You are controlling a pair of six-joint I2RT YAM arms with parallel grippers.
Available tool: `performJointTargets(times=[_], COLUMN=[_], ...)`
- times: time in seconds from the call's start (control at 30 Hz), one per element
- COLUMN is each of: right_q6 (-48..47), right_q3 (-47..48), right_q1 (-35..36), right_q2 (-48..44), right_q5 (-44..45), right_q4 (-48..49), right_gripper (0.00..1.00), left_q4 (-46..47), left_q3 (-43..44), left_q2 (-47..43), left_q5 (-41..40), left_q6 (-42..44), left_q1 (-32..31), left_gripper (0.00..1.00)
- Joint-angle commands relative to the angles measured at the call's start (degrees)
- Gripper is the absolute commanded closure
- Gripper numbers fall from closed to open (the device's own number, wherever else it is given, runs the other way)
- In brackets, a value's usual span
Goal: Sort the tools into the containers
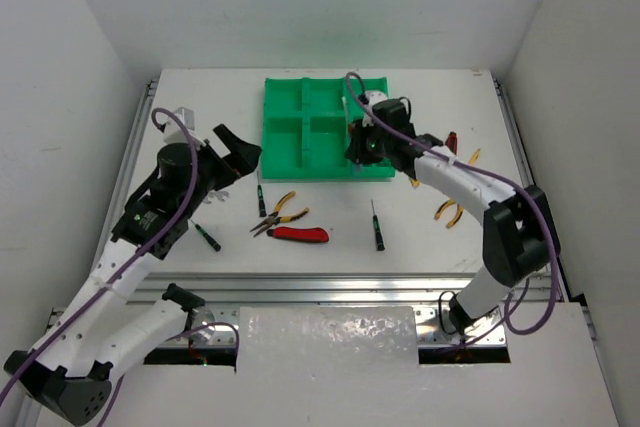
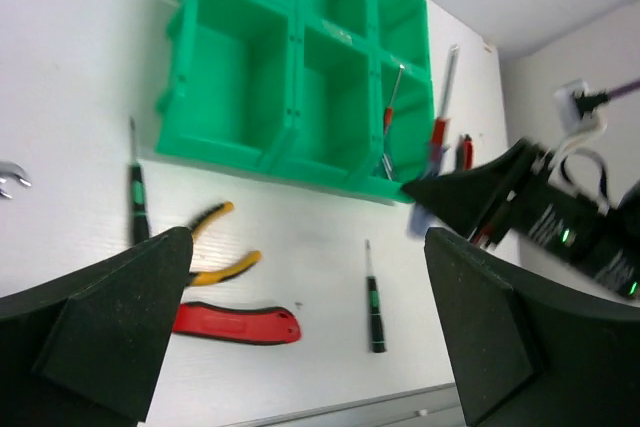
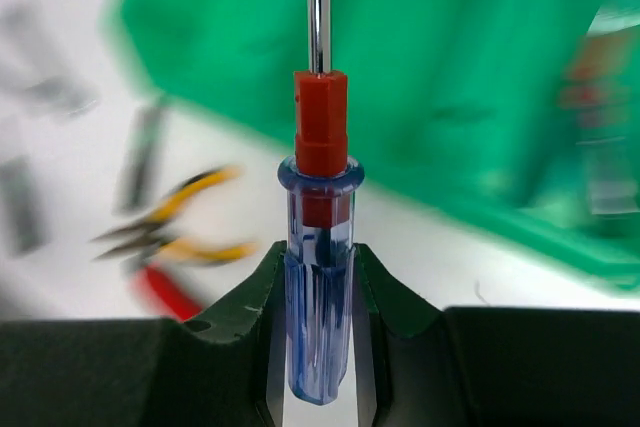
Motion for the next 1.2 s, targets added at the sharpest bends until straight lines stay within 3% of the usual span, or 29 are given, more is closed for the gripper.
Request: performJointTargets(times=[0.0,0.2,0.37,0.53,0.6,0.63,0.8,0.93,1.07,1.17], right_q6=[-14.0,-20.0,-23.0,-25.9,-25.9,-25.7,-22.7,-17.9,-11.5,-8.7], right_q3=[7.5,17.3,23.9,27.9,28.0,28.2,23.3,20.2,8.2,1.5], right_q1=[-4.8,-10.4,-12.7,-12.8,-12.9,-12.9,-12.8,-12.7,-11.2,-5.9], right_q2=[3.5,13.3,19.4,21.1,20.6,20.2,14.4,9.6,2.6,0.8], right_q5=[12.6,15.5,16.3,13.6,12.7,11.8,9.0,7.0,6.0,10.6], right_q4=[-7.8,-10.9,-12.8,-14.4,-14.5,-14.8,-12.6,-16.7,-16.9,-19.8], right_gripper=[1.0,1.0,1.0,0.68,0.45,0.4,0.37,0.36,0.19,0.19], left_q4=[-9.5,-12.8,-10.0,-8.2,-7.7,-7.5,-7.4,-8.2,-12.0,-11.6], left_q3=[5.8,7.0,1.9,-2.1,-2.2,-2.6,-2.8,-2.6,-1.6,-2.2], left_q2=[1.4,1.3,-2.5,-5.4,-5.7,-5.9,-6.0,-6.8,-7.9,-9.5], left_q5=[-2.8,-8.5,-10.1,-11.8,-11.4,-11.4,-11.4,-14.0,-25.3,-25.7], left_q6=[11.6,19.6,21.9,21.6,21.9,21.9,21.7,20.6,15.3,14.8], left_q1=[-0.4,-0.3,-0.3,-0.3,-0.3,-0.3,-0.4,-0.3,-0.2,-0.1], left_gripper=[0.0,0.0,0.0,0.0,0.0,0.0,0.0,0.0,0.0,0.0])
